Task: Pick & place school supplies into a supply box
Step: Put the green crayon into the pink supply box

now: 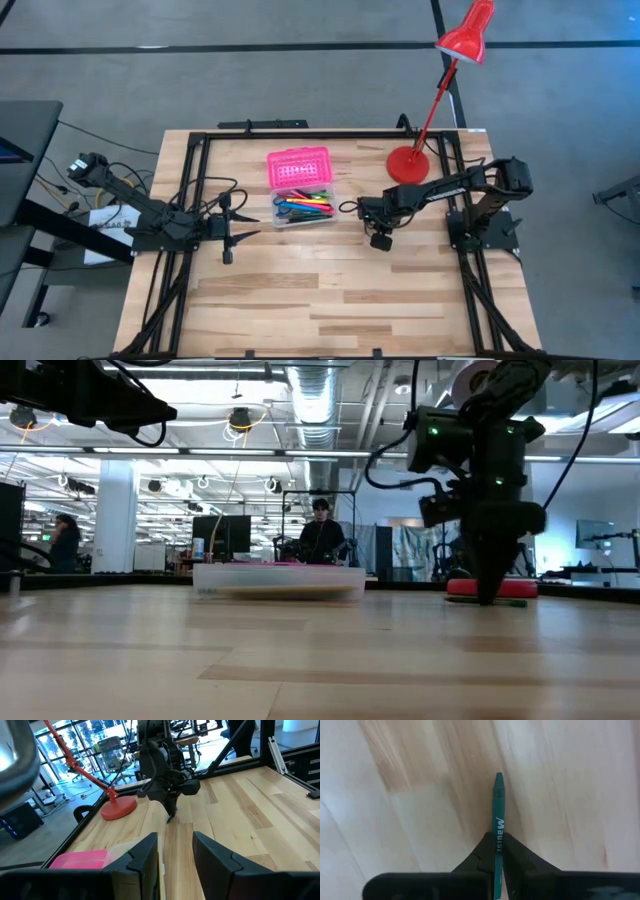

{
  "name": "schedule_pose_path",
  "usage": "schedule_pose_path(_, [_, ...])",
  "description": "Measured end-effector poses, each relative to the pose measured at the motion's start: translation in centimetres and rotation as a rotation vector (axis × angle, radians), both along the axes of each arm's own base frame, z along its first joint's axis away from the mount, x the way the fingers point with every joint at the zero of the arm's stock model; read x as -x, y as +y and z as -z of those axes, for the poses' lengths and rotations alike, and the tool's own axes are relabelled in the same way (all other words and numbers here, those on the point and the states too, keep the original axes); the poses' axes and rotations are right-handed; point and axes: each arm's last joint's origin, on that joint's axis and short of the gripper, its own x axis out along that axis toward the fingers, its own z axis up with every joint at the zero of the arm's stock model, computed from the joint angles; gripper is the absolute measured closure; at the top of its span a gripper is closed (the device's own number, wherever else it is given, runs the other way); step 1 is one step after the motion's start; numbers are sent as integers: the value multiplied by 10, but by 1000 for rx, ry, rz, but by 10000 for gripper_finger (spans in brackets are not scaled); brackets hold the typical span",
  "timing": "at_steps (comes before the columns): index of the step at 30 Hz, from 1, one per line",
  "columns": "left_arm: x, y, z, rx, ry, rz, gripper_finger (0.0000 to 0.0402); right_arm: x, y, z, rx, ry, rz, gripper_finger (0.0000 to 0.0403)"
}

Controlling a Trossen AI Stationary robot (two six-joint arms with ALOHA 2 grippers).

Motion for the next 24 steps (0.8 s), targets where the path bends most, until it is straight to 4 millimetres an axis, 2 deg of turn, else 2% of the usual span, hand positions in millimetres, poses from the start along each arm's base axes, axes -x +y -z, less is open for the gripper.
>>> schedule_pose_path(5, [0, 0, 0, -7, 1, 0, 283, -19, -1, -21, 19, -94, -57, 399])
schedule_pose_path(10, [0, 0, 1, -11, 8, -1, 283, -43, -2, -52, 78, -221, -141, 401])
schedule_pose_path(16, [1, 2, 4, -59, 40, -39, 283, -74, -4, -91, 192, -485, -276, 400])
schedule_pose_path(20, [2, 5, 10, -89, 90, -132, 283, -86, -4, -104, 261, -639, -346, 400])
schedule_pose_path(24, [4, 7, 14, -100, 116, -207, 283, -92, -4, -106, 286, -696, -377, 400])
